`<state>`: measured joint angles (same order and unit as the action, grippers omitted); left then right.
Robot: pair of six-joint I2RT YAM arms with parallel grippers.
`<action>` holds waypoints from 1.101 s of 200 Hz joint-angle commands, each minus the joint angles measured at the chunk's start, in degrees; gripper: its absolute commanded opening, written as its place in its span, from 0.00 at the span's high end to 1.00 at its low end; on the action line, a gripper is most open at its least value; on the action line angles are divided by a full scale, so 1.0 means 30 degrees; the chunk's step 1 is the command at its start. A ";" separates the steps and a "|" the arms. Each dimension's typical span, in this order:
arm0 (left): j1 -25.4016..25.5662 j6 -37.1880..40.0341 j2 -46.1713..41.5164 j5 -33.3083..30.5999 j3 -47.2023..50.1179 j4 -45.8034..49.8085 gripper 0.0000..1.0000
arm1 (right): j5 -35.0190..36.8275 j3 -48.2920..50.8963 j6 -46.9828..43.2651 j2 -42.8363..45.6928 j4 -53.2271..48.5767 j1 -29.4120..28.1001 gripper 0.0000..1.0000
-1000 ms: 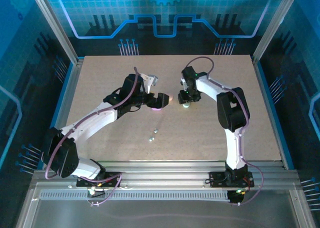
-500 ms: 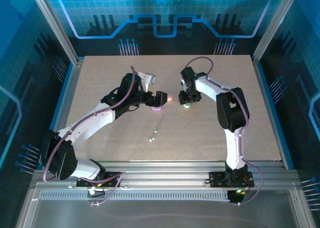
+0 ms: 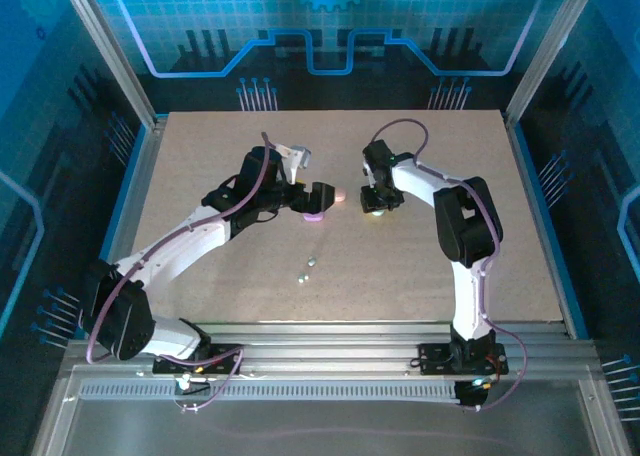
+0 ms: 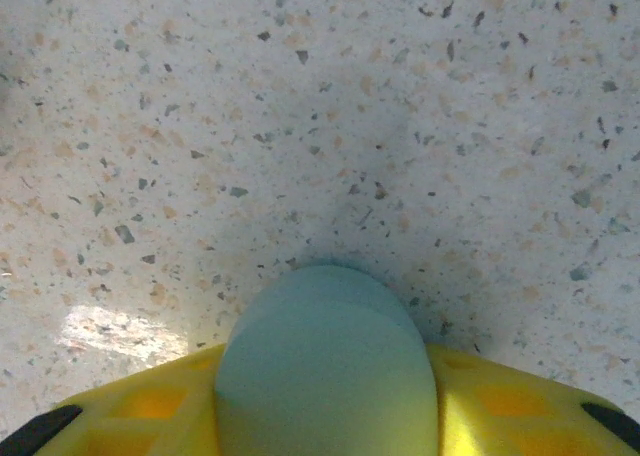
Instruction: Insert wireless bluetooth earbuds into charging case
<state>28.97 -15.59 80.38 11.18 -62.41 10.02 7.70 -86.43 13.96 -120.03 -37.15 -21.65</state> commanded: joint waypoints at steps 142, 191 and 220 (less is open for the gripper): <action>-0.1716 -0.4057 -0.2140 0.5355 0.0700 -0.5073 0.27 | -0.6246 1.3949 -0.9868 1.9532 1.4240 -0.2113 0.69; -0.0511 -0.2643 -0.1364 0.6234 -0.0214 -0.4215 0.27 | -0.5602 1.3789 -1.1945 2.0124 1.4146 -0.3234 0.69; 0.0456 -0.2119 -0.0597 0.6576 -0.0991 -0.3837 0.27 | -0.5665 1.3600 -1.2104 1.9972 1.4376 -0.3533 0.69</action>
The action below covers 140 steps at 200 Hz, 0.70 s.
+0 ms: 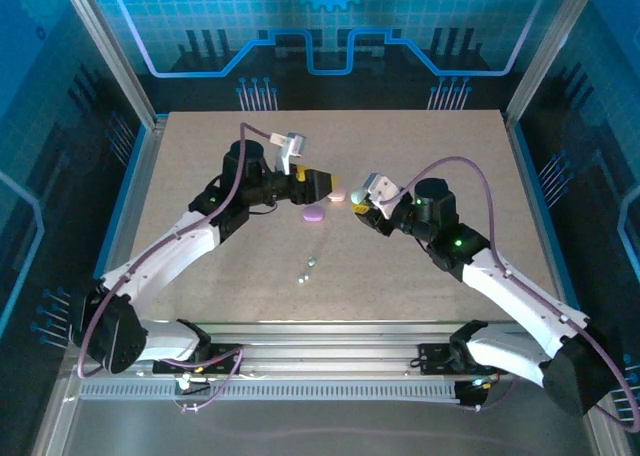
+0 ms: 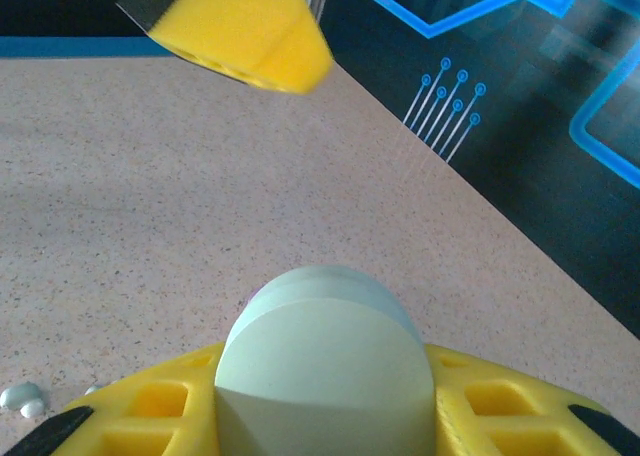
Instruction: Insert wireless bluetooth earbuds into charging case
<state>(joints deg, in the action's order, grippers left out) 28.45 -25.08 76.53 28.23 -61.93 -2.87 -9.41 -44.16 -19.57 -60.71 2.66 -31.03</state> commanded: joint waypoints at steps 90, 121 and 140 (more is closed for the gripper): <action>0.1736 0.1624 0.2204 0.1627 -0.2301 0.1659 0.35 | 0.0245 -0.0520 -0.0499 -0.0008 0.1957 -0.0703 0.68; 0.1849 0.1637 0.2448 0.1992 -0.2495 0.1574 0.37 | 0.0211 -0.0723 -0.0512 -0.0096 0.1914 -0.0732 0.67; 0.1848 0.1818 0.2693 0.1704 -0.2766 0.2195 0.43 | -0.0042 -0.0760 -0.0377 -0.0072 0.2161 -0.0745 0.67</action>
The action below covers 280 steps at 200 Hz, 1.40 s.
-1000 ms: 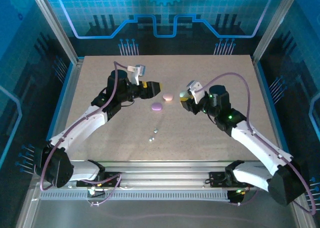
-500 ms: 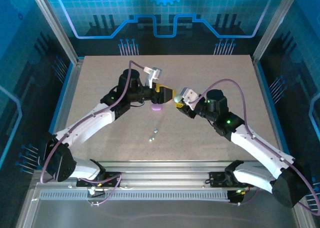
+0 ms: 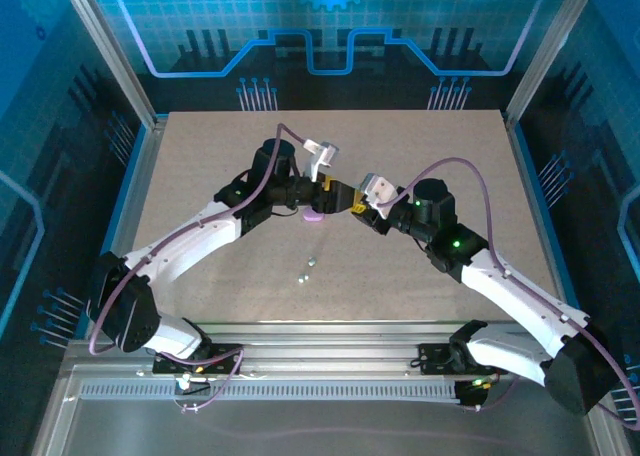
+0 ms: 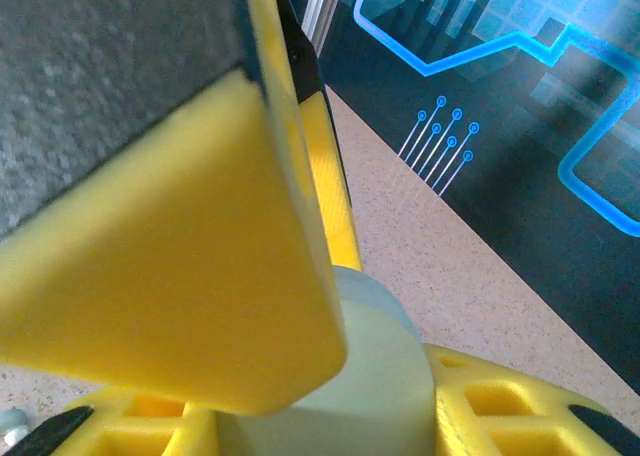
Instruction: Insert wireless bluetooth earbuds into charging case
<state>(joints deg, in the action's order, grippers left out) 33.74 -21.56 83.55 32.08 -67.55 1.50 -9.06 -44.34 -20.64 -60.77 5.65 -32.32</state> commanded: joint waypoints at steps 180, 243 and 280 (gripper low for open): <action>-0.0537 -0.6358 -0.0629 0.1217 0.0631 -0.3098 0.78 | -0.1590 0.1998 -0.0570 0.1206 0.4368 0.1225 0.43; -0.0566 -0.7459 -0.0721 0.1927 0.0668 -0.3819 0.78 | -0.3546 0.1604 -0.0199 0.0918 0.6469 0.1666 0.45; -0.0569 -0.7321 -0.0861 0.1996 0.0697 -0.3662 0.78 | -0.3957 0.1146 -0.0061 0.0552 0.6363 0.1806 0.56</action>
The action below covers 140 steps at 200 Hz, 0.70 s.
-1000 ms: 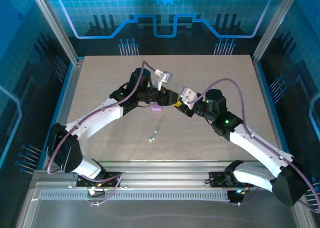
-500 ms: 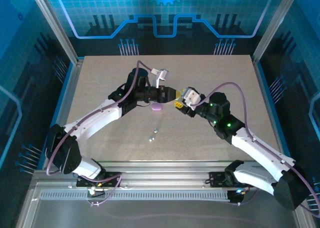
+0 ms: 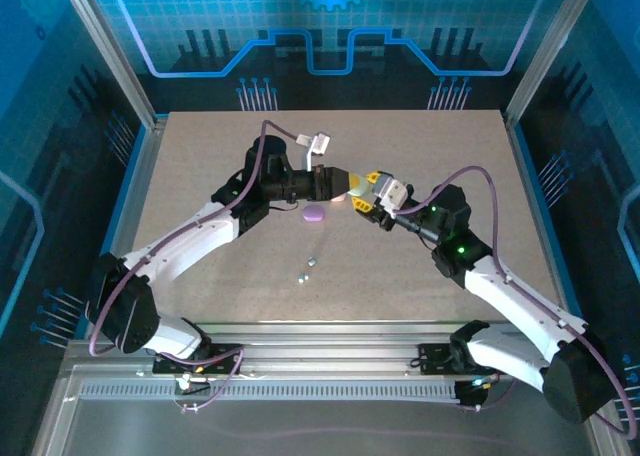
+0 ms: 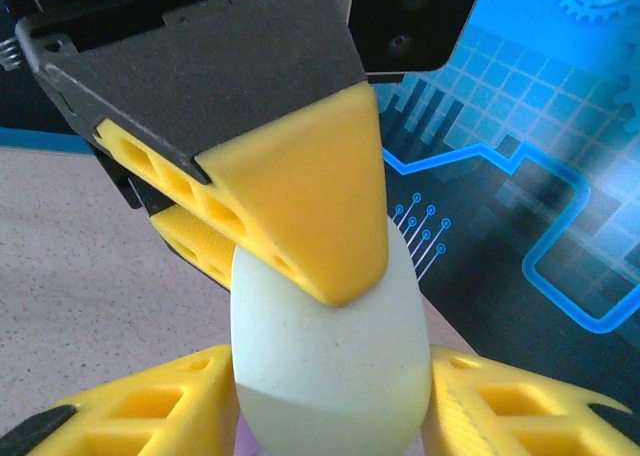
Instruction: Insert wireless bluetooth earbuds into charging case
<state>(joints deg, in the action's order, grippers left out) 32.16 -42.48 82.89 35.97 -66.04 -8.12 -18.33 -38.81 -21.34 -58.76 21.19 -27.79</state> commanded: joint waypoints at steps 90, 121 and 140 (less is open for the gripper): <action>-0.0042 0.4439 -0.1717 0.0957 0.0577 -0.0311 0.45 | -0.5250 -0.3361 0.0974 -0.0320 -0.4868 0.1311 0.68; -0.0036 1.0473 -0.2936 0.1663 0.1945 -0.0900 0.37 | -0.9164 -0.5536 0.1103 -0.1460 -0.8205 0.1764 0.68; -0.0036 1.3865 -0.3776 0.1685 0.3022 -0.1513 0.36 | -1.1061 -0.7005 0.0643 -0.2276 -1.0399 0.1844 0.68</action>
<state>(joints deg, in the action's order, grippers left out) 31.99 -19.38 75.13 38.65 -60.71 -9.43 -39.83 -54.57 -18.87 -63.16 1.30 -23.11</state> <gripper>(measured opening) 0.633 0.360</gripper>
